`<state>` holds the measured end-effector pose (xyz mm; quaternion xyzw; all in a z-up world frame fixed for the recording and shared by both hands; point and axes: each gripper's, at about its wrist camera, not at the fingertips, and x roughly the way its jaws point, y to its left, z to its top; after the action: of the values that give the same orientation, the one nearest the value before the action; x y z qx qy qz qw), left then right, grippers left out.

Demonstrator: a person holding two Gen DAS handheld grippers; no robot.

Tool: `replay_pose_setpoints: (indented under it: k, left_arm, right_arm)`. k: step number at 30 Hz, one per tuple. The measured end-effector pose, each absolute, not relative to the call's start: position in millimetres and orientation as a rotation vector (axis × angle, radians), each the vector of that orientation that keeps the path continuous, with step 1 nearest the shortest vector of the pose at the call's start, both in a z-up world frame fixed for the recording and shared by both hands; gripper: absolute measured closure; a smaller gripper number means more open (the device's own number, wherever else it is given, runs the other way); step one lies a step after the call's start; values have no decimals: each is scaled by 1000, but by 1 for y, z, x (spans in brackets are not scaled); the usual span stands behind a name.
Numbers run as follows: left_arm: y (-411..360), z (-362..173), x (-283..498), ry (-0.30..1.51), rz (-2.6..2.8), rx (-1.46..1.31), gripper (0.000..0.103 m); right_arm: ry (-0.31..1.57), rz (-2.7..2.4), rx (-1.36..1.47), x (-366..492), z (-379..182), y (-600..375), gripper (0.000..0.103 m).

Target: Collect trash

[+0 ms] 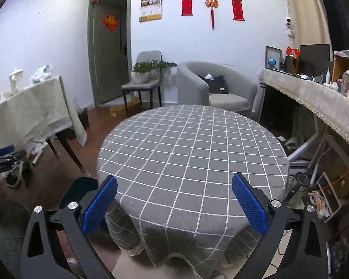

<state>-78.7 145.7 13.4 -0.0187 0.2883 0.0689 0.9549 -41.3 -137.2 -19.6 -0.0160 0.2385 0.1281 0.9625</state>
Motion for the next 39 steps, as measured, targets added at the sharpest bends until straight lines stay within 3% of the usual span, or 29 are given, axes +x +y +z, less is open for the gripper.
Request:
replay_pose_setpoints:
  k: [39]
  left_arm:
    - [134, -1, -86, 634, 139, -46, 5]
  right_arm:
    - [490, 333, -95, -53, -19, -106, 3]
